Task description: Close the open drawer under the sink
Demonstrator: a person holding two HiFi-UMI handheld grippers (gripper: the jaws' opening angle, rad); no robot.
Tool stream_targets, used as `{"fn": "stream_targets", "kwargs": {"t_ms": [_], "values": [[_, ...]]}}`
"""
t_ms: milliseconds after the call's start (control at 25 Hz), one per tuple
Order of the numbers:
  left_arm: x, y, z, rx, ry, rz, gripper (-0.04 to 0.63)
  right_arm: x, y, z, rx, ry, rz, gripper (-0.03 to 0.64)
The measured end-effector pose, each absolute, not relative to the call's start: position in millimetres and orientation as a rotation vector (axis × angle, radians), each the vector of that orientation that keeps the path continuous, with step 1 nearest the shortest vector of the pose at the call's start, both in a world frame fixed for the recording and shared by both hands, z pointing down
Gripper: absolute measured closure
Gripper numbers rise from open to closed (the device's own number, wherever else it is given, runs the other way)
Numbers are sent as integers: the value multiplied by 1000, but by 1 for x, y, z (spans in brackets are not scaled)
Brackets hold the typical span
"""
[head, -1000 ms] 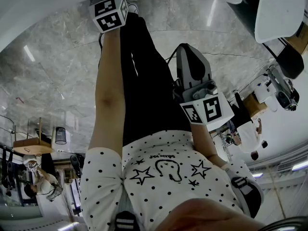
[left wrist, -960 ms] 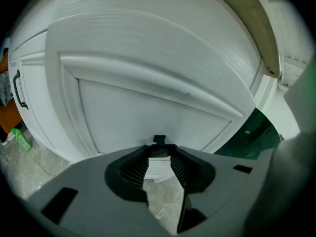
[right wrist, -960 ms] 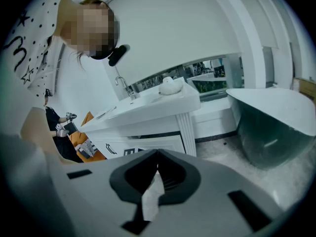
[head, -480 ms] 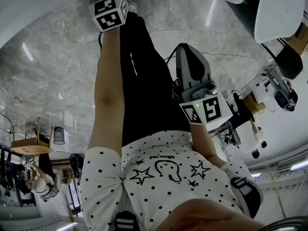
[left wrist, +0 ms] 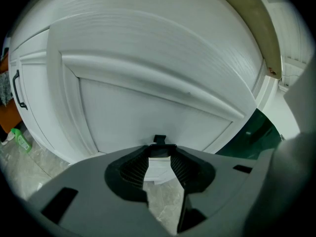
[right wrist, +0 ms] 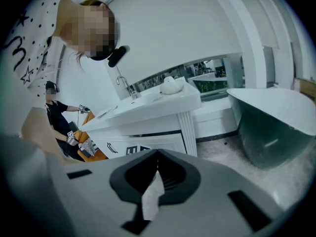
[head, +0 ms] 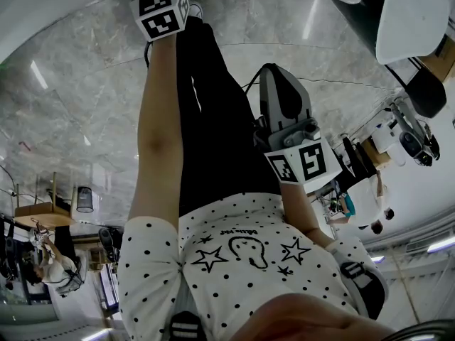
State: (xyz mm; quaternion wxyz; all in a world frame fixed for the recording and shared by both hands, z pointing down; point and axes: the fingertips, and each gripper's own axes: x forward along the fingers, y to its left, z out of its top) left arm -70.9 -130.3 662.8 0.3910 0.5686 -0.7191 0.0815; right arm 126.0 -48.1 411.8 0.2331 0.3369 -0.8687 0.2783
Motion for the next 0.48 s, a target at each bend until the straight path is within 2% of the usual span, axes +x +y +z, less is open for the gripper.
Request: {"fn": "stream_targets", "kwargs": {"t_ms": [480], "values": [[-71, -144, 677, 1426, -1781, 172, 459, 125, -50, 413, 930, -2382, 769, 603]]}}
